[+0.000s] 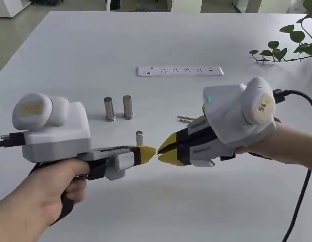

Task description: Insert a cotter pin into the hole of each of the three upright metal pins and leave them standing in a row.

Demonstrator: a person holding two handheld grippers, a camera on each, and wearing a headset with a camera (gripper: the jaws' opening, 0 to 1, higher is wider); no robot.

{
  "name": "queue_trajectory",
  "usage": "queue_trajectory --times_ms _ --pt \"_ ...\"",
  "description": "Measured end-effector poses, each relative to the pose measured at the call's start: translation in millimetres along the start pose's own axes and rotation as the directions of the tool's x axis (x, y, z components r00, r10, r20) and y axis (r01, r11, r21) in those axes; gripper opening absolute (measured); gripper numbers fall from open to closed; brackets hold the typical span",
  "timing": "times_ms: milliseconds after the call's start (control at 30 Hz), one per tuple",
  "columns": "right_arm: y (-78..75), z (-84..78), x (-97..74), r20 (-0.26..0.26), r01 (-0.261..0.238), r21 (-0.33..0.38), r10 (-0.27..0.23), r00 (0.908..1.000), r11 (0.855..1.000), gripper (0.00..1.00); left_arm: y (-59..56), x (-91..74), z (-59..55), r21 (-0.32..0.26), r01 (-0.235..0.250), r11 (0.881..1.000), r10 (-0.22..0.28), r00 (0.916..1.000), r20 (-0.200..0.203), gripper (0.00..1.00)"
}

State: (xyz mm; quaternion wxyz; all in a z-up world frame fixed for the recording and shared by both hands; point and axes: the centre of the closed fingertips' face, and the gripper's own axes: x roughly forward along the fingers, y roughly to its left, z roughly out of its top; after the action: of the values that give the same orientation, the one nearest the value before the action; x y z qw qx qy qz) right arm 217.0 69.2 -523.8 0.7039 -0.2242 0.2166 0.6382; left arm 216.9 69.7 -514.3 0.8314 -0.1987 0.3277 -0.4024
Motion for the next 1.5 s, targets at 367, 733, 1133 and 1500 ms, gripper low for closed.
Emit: queue_trajectory --times_ms 367,733,1133,1500 --pt "8.7 3.3 -4.3 0.098 -0.096 0.302 0.069 0.9927 0.948 0.11 2.7 -6.0 -9.3 0.093 0.026 0.995 -0.024 0.9994 -0.024 0.0" --pt "20.5 2.5 -9.1 0.15 -0.174 0.388 0.124 0.9808 0.905 0.12 -7.1 -11.0 -11.7 0.185 0.13 0.974 -0.128 0.9916 -0.02 0.0" --pt "35.7 -0.5 -13.2 0.199 -0.265 0.403 0.199 0.9595 0.876 0.09 -23.3 -14.1 -18.1 0.253 0.224 0.941 -0.22 0.9744 -0.046 0.0" --pt "41.7 6.1 -16.5 0.253 -0.326 0.415 0.236 0.9383 0.85 0.06 -34.6 -16.6 -15.3 0.28 0.275 0.92 -0.276 0.9605 -0.037 0.0"
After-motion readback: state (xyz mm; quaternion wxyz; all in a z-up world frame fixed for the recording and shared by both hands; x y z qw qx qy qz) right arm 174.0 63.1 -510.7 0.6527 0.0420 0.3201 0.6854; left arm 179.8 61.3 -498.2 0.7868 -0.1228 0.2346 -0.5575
